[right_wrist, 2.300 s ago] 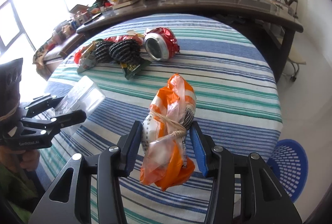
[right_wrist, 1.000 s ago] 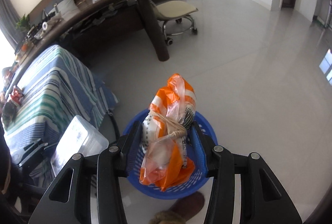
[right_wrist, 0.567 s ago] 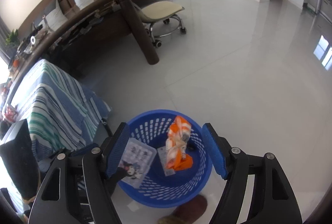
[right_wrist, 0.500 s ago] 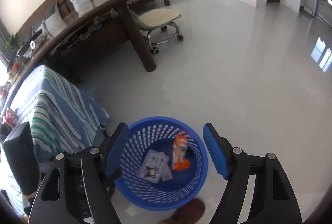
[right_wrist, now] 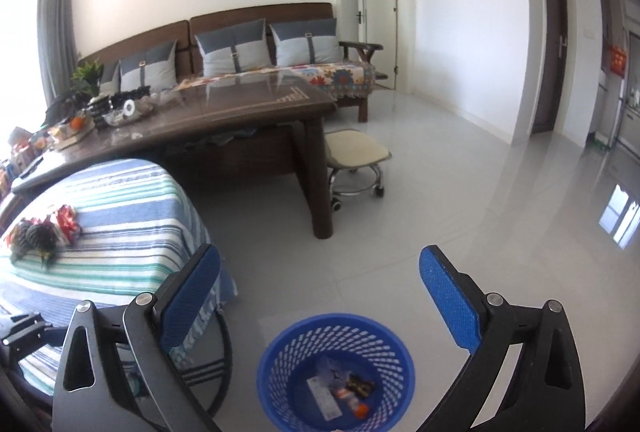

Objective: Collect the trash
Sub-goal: 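Grasp the red plastic bag with the left tool while the right tool grasps the crushed red can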

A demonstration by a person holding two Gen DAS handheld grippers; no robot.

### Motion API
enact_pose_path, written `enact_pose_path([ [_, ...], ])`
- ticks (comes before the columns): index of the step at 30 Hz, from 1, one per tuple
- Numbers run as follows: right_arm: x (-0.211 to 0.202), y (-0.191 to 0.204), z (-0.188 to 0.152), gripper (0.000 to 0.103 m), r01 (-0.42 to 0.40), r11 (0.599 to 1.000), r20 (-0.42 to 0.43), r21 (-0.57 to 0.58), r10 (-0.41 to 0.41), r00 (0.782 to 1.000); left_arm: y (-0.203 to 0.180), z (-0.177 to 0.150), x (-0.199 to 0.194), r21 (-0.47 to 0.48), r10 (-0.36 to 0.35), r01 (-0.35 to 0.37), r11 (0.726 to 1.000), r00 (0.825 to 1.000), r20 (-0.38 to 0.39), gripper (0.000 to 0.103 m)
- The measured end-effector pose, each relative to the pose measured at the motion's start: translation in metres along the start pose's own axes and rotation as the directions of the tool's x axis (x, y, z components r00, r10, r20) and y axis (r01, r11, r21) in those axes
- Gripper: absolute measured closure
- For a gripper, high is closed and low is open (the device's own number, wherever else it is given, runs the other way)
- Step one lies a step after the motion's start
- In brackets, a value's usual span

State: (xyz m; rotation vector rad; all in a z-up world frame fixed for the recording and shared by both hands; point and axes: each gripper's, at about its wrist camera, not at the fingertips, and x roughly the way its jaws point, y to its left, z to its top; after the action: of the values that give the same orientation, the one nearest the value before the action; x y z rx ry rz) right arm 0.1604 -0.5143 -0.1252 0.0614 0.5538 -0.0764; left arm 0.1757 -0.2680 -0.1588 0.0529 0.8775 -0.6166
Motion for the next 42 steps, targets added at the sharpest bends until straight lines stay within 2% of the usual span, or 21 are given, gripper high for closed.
enact_pose_path([
  [3,0.004,0.054,-0.007,0.002,-0.087,0.993,-0.024,-0.075,0.085,0.996,0.039,-0.025,-0.023,-0.013,0.109,-0.109,0.994,0.994,-0.005,0.027],
  [6,0.016,0.112,-0.024,0.002,-0.182,0.971,-0.091,-0.154,0.17,0.981,0.08,-0.05,-0.042,-0.05,0.189,-0.19,0.98,0.982,-0.03,0.027],
  [14,0.009,0.247,-0.081,0.002,-0.417,0.865,-0.253,-0.28,0.353,0.901,0.179,-0.092,-0.089,-0.161,0.319,-0.323,0.933,0.946,-0.05,0.027],
  [17,0.011,0.284,-0.094,0.002,-0.45,0.836,-0.284,-0.315,0.369,0.885,0.204,-0.104,-0.102,-0.196,0.356,-0.358,0.913,0.933,-0.05,0.027],
  [21,0.017,0.318,-0.105,0.002,-0.487,0.806,-0.328,-0.336,0.385,0.863,0.224,-0.113,-0.117,-0.229,0.368,-0.369,0.901,0.929,-0.048,0.027],
  [24,0.02,0.338,-0.112,0.002,-0.501,0.783,-0.352,-0.369,0.381,0.855,0.243,-0.113,-0.129,-0.271,0.375,-0.371,0.888,0.926,-0.039,0.027],
  [27,0.021,0.351,-0.116,0.002,-0.497,0.759,-0.369,-0.421,0.357,0.858,0.275,-0.103,-0.151,-0.335,0.378,-0.356,0.872,0.926,0.001,0.027],
  [31,0.022,0.356,-0.117,0.002,-0.504,0.752,-0.381,-0.425,0.356,0.853,0.34,-0.076,-0.177,-0.371,0.433,-0.392,0.842,0.901,0.029,0.027],
  [33,0.025,0.354,-0.117,0.002,-0.516,0.756,-0.395,-0.402,0.364,0.843,0.376,-0.064,-0.178,-0.38,0.427,-0.382,0.842,0.903,0.038,0.027],
  [37,0.029,0.348,-0.117,0.002,-0.529,0.77,-0.409,-0.357,0.381,0.829,0.435,-0.05,-0.161,-0.383,0.371,-0.333,0.861,0.928,0.028,0.027],
  [39,0.029,0.347,-0.116,0.002,-0.527,0.774,-0.406,-0.35,0.382,0.83,0.45,-0.049,-0.151,-0.39,0.36,-0.325,0.861,0.933,0.017,0.027],
  [42,0.029,0.345,-0.115,0.002,-0.533,0.777,-0.404,-0.336,0.392,0.826,0.459,-0.05,-0.135,-0.386,0.294,-0.266,0.883,0.956,0.013,0.027],
])
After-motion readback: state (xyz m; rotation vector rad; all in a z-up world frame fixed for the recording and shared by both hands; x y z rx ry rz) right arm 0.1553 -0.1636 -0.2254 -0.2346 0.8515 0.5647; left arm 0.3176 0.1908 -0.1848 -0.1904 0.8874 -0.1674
